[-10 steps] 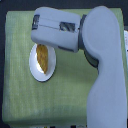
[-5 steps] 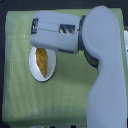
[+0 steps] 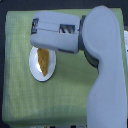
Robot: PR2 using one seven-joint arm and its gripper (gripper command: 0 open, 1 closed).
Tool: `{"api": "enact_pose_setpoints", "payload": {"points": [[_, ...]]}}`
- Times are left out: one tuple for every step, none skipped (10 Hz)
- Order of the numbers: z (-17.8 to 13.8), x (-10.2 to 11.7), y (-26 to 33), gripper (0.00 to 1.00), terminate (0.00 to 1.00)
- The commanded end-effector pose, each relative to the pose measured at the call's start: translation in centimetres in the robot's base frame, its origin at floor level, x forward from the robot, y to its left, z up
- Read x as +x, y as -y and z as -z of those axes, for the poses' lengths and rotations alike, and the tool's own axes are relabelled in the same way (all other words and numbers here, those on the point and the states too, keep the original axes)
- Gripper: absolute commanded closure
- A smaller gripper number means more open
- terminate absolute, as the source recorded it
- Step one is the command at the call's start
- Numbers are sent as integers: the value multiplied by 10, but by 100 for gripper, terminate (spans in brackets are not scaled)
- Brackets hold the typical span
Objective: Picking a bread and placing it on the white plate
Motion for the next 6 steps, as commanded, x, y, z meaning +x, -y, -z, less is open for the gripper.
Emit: {"api": "enact_pose_setpoints", "payload": {"points": [[-4, -9, 12, 0, 0], [-7, -9, 14, 0, 0], [-11, -9, 14, 0, 0], [-21, -8, 18, 0, 0], [-25, -7, 22, 0, 0], [-39, -2, 30, 0, 0]]}}
